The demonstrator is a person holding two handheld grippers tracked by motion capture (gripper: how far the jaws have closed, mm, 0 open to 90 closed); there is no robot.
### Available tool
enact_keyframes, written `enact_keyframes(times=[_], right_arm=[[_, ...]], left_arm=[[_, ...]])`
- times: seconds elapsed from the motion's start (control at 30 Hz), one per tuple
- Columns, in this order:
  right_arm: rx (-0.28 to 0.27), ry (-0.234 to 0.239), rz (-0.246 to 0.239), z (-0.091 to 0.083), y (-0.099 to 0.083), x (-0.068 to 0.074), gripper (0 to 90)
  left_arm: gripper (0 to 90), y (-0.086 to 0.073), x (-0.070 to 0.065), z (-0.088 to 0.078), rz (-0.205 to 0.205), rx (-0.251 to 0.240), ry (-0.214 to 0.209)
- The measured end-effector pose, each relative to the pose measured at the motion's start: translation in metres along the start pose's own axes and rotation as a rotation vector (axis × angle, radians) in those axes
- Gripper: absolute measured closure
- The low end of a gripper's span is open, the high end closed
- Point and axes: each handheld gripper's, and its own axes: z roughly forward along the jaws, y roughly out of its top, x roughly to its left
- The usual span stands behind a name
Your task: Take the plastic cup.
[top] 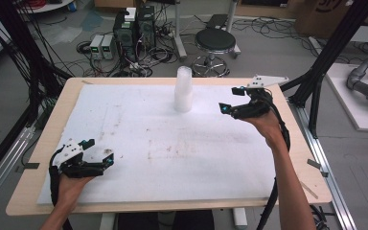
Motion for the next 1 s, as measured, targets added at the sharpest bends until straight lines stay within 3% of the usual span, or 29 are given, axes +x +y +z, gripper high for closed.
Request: enact_keyframes(times=[0.43, 0.53, 1.0], right_arm=[[0.04, 0.031, -0.049, 0.042, 0.041, -0.025, 16.8], [0.026, 0.028, -0.056, 0.048, 0.048, -0.029, 16.9], [0.129, 0.041, -0.105, 0.081, 0.082, -0.049, 16.7]], left_arm=[[2.5, 0.001, 0.0, 0.001, -0.002, 0.016, 0.004], [2.5, 0.001, 0.0, 0.002, 0.0, 0.017, 0.006], [2.5, 0.001, -0.001, 0.002, -0.003, 0.016, 0.011]])
